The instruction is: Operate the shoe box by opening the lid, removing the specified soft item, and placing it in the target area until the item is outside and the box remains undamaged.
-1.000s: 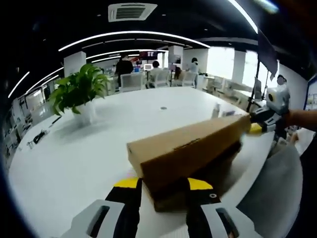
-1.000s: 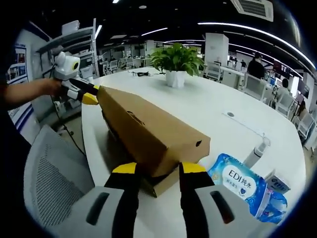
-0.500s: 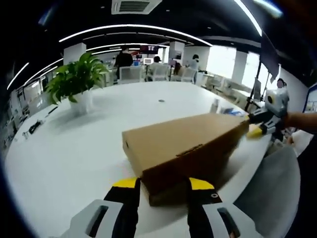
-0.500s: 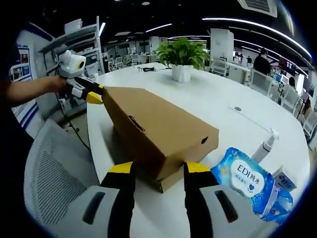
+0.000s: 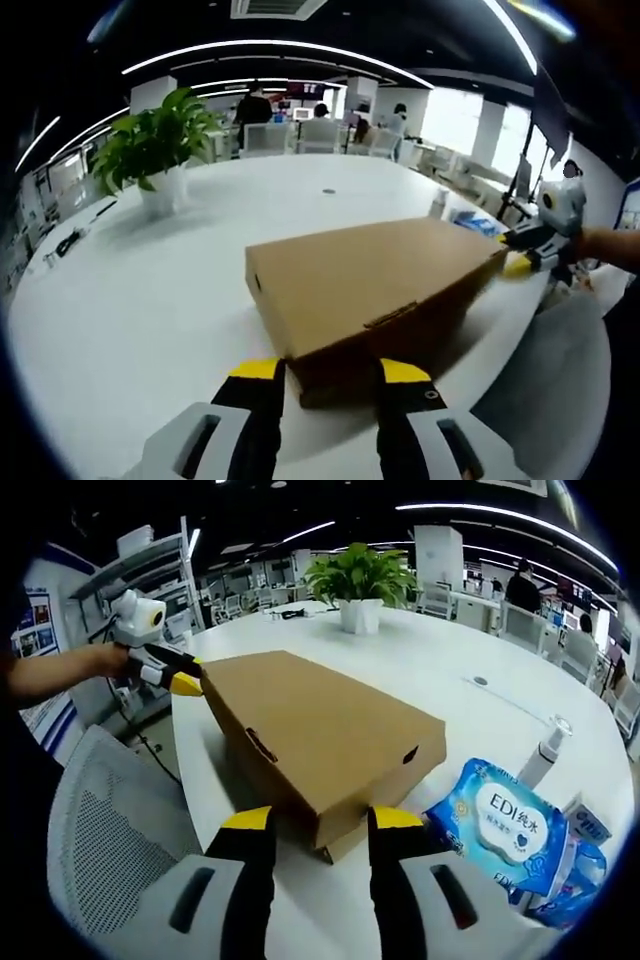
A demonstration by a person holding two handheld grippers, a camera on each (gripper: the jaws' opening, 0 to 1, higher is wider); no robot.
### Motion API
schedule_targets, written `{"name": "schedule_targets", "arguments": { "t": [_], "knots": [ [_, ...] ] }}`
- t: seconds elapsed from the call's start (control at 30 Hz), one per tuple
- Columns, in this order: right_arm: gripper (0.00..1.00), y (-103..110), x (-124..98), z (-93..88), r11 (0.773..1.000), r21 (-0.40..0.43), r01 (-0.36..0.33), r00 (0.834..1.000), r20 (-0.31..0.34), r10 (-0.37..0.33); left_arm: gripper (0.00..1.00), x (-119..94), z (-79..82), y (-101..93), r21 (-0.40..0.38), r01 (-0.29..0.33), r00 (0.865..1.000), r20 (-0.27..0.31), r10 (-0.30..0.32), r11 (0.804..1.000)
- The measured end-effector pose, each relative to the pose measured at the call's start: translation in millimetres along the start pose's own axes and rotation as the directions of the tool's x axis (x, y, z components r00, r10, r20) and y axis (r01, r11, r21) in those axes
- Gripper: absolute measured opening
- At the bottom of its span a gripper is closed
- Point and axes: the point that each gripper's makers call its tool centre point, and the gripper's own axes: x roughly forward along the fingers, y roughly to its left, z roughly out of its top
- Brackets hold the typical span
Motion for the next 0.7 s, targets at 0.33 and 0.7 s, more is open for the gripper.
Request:
{"name": "schedule_targets", "arguments": {
  "t": [0.33,0.7],
  "knots": [
    [0.33,-2,10,-9.9,1.0,0.001,0.011,1.0,-0.027,-0.011,0.36,9,-12.4,4.1,0.003,-0.003,0.999,-0.038,0.003,1.0],
    [0.32,-7,20,-22.1,0.999,-0.033,0.038,0.998,-0.053,-0.04,0.36,19,-22.8,6.7,0.004,-0.01,0.997,-0.074,0.011,1.0]
  ]
}}
